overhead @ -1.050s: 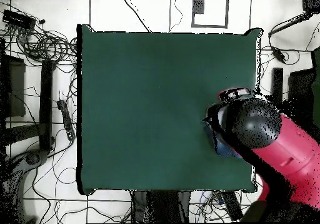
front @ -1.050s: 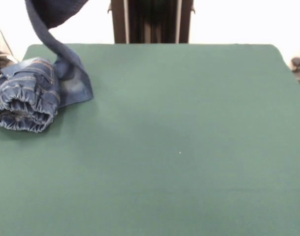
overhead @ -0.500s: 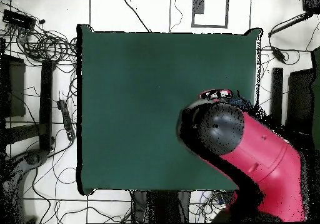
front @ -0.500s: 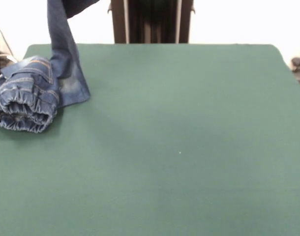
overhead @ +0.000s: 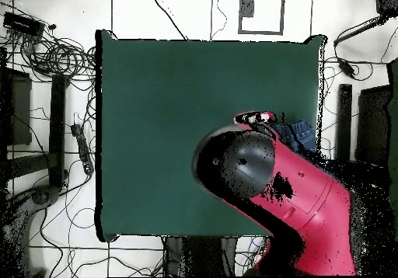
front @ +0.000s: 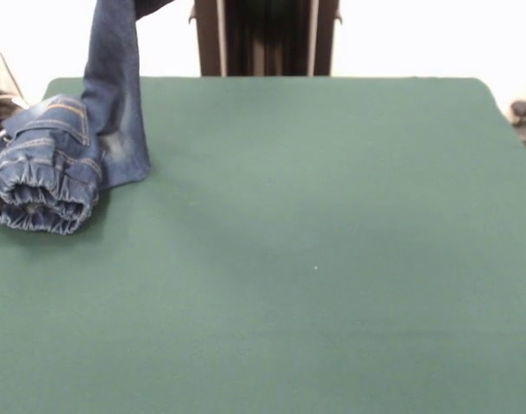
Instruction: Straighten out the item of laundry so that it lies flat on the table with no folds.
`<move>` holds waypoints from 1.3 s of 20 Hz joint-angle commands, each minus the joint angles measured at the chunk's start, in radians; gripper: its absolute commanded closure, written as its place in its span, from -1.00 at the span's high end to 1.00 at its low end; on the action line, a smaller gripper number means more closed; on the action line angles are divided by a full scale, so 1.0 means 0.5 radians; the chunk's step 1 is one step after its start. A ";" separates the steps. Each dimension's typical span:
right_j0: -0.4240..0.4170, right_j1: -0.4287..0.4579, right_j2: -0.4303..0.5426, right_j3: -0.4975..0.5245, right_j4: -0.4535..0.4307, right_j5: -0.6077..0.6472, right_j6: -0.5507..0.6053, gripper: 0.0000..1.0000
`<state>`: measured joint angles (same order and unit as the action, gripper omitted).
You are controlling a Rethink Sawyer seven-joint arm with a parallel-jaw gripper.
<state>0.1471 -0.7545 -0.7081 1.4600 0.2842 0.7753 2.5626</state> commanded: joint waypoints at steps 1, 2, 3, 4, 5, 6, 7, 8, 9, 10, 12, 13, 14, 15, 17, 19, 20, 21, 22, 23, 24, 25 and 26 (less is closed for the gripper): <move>0.055 0.133 0.139 0.093 0.025 0.131 0.423 -1.00; 0.055 0.133 0.141 0.090 0.019 0.136 0.412 -1.00; 0.066 0.143 0.135 0.088 0.011 0.126 0.420 -1.00; 0.069 0.148 0.135 0.085 0.005 0.120 0.420 -1.00; 0.075 0.161 0.134 0.080 0.002 0.109 0.428 -1.00; 0.080 0.168 0.133 0.075 0.002 0.114 0.438 -1.00; 0.087 0.180 0.130 0.067 0.002 0.110 0.451 -1.00; 0.088 0.184 0.134 0.065 0.004 0.109 0.455 -1.00; 0.088 0.188 0.139 0.062 0.004 0.105 0.455 -1.00; 0.088 0.192 0.143 0.059 0.004 0.102 0.454 -1.00; 0.084 0.197 0.157 0.062 0.010 0.083 0.455 -1.00; 0.082 0.201 0.159 0.058 0.008 0.085 0.453 -1.00; 0.081 0.206 0.160 0.055 0.006 0.088 0.452 -1.00; 0.074 0.207 0.169 0.057 0.015 0.089 0.455 -1.00; 0.065 0.200 0.188 0.063 0.024 0.085 0.442 -1.00; 0.062 0.199 0.198 0.062 0.038 0.109 0.450 -1.00; 0.064 0.204 0.194 0.055 0.043 0.135 0.466 -1.00; 0.067 0.209 0.189 0.047 0.048 0.161 0.482 1.00; 0.070 0.210 0.187 0.049 0.050 0.154 0.490 1.00; 0.065 0.201 0.199 0.062 0.070 0.147 0.500 1.00; 0.060 0.192 0.212 0.076 0.089 0.140 0.510 1.00; 0.061 0.187 0.222 0.096 0.129 0.123 0.554 1.00; 0.061 0.181 0.233 0.115 0.168 0.107 0.598 1.00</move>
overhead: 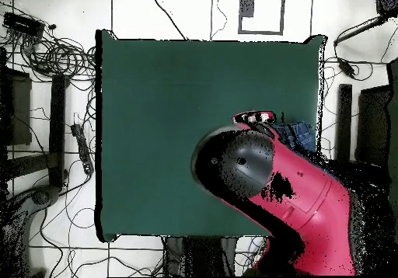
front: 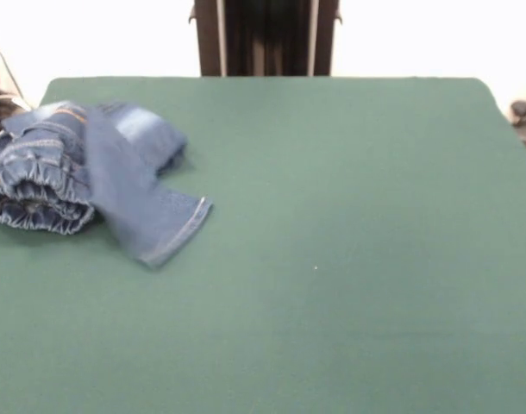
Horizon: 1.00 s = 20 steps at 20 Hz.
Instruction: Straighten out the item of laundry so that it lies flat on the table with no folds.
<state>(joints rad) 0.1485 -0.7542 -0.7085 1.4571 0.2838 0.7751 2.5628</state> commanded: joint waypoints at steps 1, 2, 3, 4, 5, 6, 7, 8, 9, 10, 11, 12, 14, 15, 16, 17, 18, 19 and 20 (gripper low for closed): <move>0.050 0.170 0.248 0.138 0.198 0.095 0.600 1.00; 0.041 0.159 0.263 0.155 0.227 0.082 0.602 1.00; 0.033 0.149 0.277 0.172 0.256 0.070 0.604 1.00; 0.024 0.138 0.285 0.181 0.276 0.081 0.588 1.00; -0.003 0.104 0.312 0.207 0.310 0.105 0.542 1.00; -0.024 0.087 0.327 0.212 0.329 0.120 0.501 1.00; -0.069 0.052 0.347 0.222 0.339 0.158 0.417 1.00; -0.113 0.016 0.368 0.231 0.349 0.196 0.333 1.00; -0.172 -0.008 0.360 0.214 0.310 0.227 0.226 1.00; -0.230 -0.031 0.351 0.198 0.270 0.258 0.119 1.00; -0.289 -0.055 0.343 0.181 0.231 0.289 0.012 1.00; -0.323 -0.053 0.319 0.152 0.178 0.292 -0.045 1.00; -0.418 -0.046 0.312 0.139 0.088 0.227 -0.163 1.00; -0.468 -0.020 0.289 0.110 0.010 0.189 -0.231 1.00; -0.496 -0.007 0.297 0.099 -0.012 0.151 -0.249 1.00; -0.568 0.000 0.335 0.100 -0.030 0.140 -0.313 1.00; -0.609 0.000 0.362 0.103 -0.044 0.117 -0.333 1.00; -0.666 0.009 0.413 0.101 -0.038 0.105 -0.351 1.00; -0.711 0.000 0.462 0.115 -0.034 0.089 -0.369 1.00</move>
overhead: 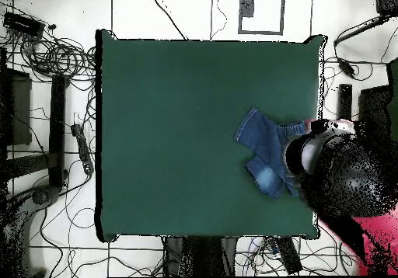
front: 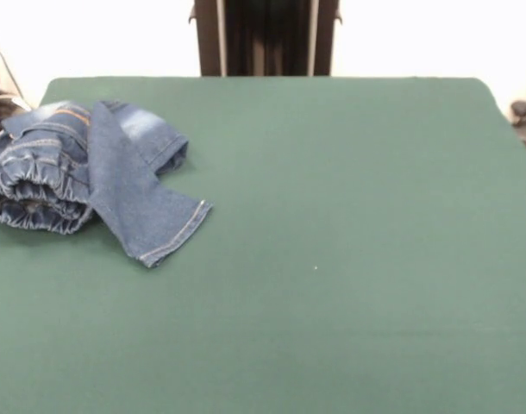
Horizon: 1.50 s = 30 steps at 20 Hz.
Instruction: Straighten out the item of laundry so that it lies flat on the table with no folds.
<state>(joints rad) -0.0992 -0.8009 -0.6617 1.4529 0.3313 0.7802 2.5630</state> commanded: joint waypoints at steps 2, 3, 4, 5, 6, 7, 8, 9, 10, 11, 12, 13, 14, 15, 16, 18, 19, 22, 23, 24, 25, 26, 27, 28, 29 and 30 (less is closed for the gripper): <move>-0.278 0.103 0.426 0.107 -0.168 0.035 -0.385 1.00; -0.298 0.101 0.454 0.112 -0.181 0.021 -0.382 1.00; -0.318 0.099 0.482 0.116 -0.194 0.007 -0.380 1.00; -0.346 0.092 0.532 0.144 -0.184 -0.020 -0.374 1.00; -0.374 0.085 0.581 0.172 -0.174 -0.047 -0.368 1.00; -0.396 0.087 0.618 0.192 -0.175 -0.084 -0.359 1.00; -0.418 0.090 0.655 0.213 -0.176 -0.121 -0.349 1.00; -0.436 0.095 0.688 0.238 -0.168 -0.155 -0.326 1.00; -0.453 0.099 0.721 0.263 -0.159 -0.188 -0.304 1.00; -0.461 0.111 0.745 0.288 -0.165 -0.245 -0.278 1.00; -0.468 0.117 0.760 0.300 -0.172 -0.274 -0.256 1.00; -0.473 0.128 0.778 0.315 -0.185 -0.323 -0.234 1.00; -0.474 0.136 0.783 0.320 -0.198 -0.352 -0.210 1.00; -0.467 0.154 0.783 0.317 -0.216 -0.380 -0.175 1.00; -0.468 0.163 0.787 0.317 -0.238 -0.409 -0.160 1.00; -0.475 0.188 0.808 0.318 -0.257 -0.458 -0.130 1.00; -0.477 0.207 0.821 0.320 -0.259 -0.487 -0.108 1.00; -0.480 0.230 0.841 0.318 -0.272 -0.514 -0.060 1.00; -0.462 0.247 0.821 0.301 -0.289 -0.502 -0.032 1.00; -0.444 0.264 0.801 0.284 -0.305 -0.490 -0.003 1.00; -0.436 0.283 0.797 0.281 -0.298 -0.493 0.033 1.00; -0.432 0.301 0.794 0.267 -0.300 -0.492 0.050 1.00; -0.429 0.321 0.795 0.263 -0.299 -0.509 0.068 1.00; -0.426 0.341 0.795 0.258 -0.298 -0.526 0.085 1.00; -0.430 0.350 0.803 0.261 -0.292 -0.536 0.091 1.00; -0.434 0.359 0.811 0.264 -0.286 -0.547 0.097 1.00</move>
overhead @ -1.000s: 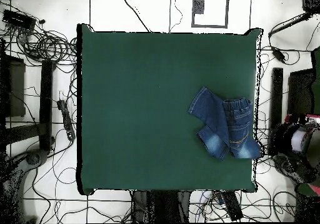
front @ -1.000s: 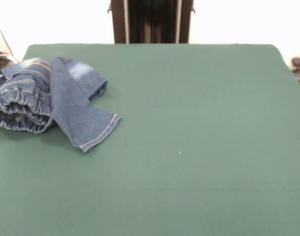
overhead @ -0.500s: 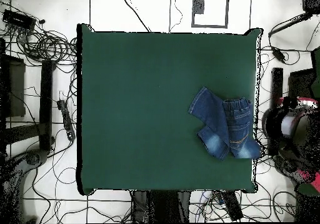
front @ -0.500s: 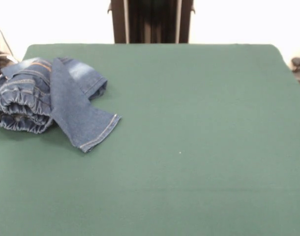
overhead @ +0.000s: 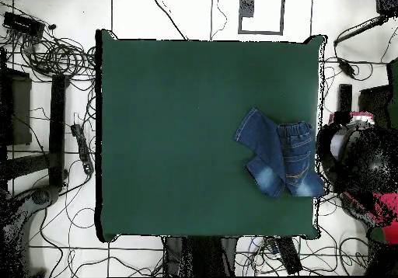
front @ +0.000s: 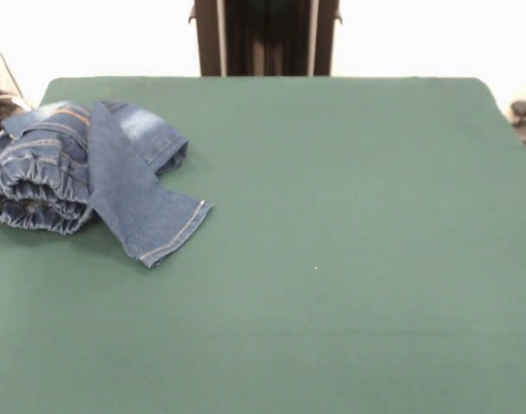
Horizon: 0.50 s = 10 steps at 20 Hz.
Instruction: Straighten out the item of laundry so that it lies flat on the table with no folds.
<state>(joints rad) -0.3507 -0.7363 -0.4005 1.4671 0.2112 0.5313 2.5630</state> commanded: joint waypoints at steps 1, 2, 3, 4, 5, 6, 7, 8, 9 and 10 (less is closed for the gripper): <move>0.057 0.237 0.308 0.242 -0.036 -0.063 0.092 1.00; 0.045 0.245 0.327 0.249 -0.026 -0.078 0.088 1.00; 0.034 0.260 0.339 0.255 -0.026 -0.104 0.085 1.00; 0.026 0.274 0.353 0.256 -0.022 -0.125 0.086 1.00; 0.004 0.283 0.385 0.275 -0.009 -0.148 0.083 1.00; 0.003 0.305 0.388 0.261 -0.010 -0.143 0.091 1.00; -0.012 0.322 0.405 0.259 -0.014 -0.156 0.084 1.00; -0.027 0.339 0.422 0.257 -0.018 -0.170 0.077 1.00; -0.038 0.359 0.433 0.257 -0.028 -0.226 0.078 1.00; -0.047 0.367 0.446 0.257 -0.023 -0.233 0.081 1.00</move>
<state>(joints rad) -0.3665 -0.6577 -0.3395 1.4684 0.2073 0.4754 2.5630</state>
